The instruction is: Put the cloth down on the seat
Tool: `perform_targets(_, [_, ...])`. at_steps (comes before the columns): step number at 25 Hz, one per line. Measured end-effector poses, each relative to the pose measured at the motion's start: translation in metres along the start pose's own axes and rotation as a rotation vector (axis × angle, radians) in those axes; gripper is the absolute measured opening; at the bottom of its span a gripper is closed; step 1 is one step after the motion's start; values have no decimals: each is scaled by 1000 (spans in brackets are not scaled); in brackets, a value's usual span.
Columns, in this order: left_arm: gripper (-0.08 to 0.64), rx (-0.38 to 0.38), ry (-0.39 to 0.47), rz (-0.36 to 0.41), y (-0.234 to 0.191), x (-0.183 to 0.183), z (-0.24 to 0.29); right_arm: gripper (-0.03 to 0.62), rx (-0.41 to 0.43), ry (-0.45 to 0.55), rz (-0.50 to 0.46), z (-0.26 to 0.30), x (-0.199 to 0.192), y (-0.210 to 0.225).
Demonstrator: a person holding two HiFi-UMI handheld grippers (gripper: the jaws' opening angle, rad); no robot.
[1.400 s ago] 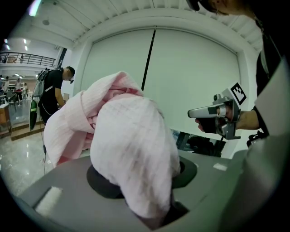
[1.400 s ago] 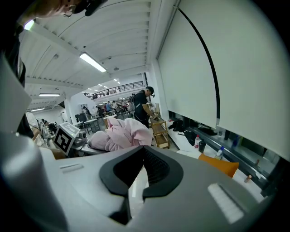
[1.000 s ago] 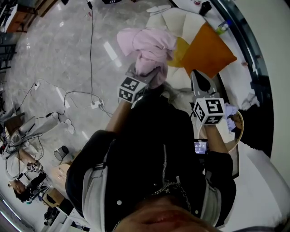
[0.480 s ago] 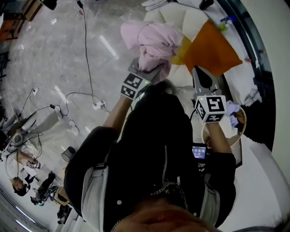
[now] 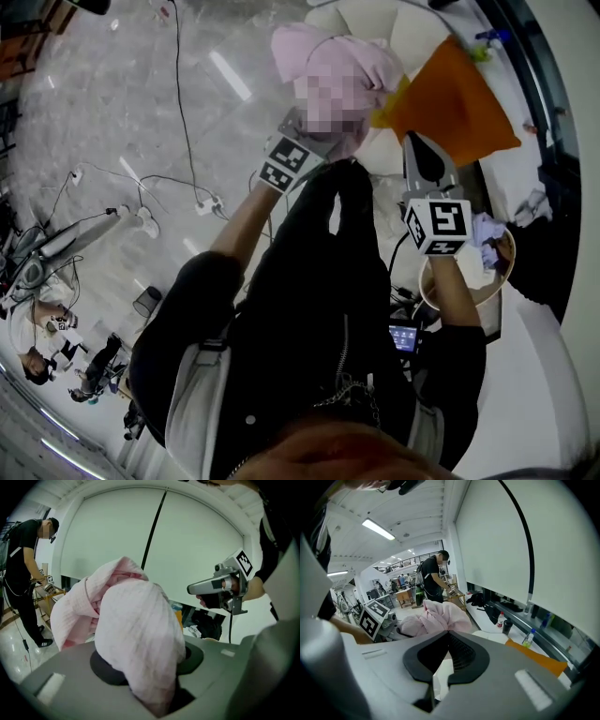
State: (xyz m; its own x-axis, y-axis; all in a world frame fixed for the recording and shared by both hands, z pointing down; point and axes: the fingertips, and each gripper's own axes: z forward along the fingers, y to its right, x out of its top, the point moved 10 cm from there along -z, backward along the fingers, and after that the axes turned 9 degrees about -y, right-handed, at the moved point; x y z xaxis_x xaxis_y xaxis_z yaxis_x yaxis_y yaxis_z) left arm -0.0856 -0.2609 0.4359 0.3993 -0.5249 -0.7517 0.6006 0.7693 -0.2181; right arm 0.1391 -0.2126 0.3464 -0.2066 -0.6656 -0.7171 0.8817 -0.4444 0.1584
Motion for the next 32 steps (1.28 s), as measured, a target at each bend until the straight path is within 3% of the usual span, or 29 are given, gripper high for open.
perform_targets(12, [202, 3, -29, -6, -33, -34, 105, -1, -11, -17, 37, 82, -55, 58])
perform_targets(29, [195, -17, -114, -41, -96, -133, 260, 2, -99, -91, 197, 181, -150, 115])
perform_targets(32, [195, -22, -125, -47, -101, -153, 291, 2, -94, -103, 190, 195, -167, 122])
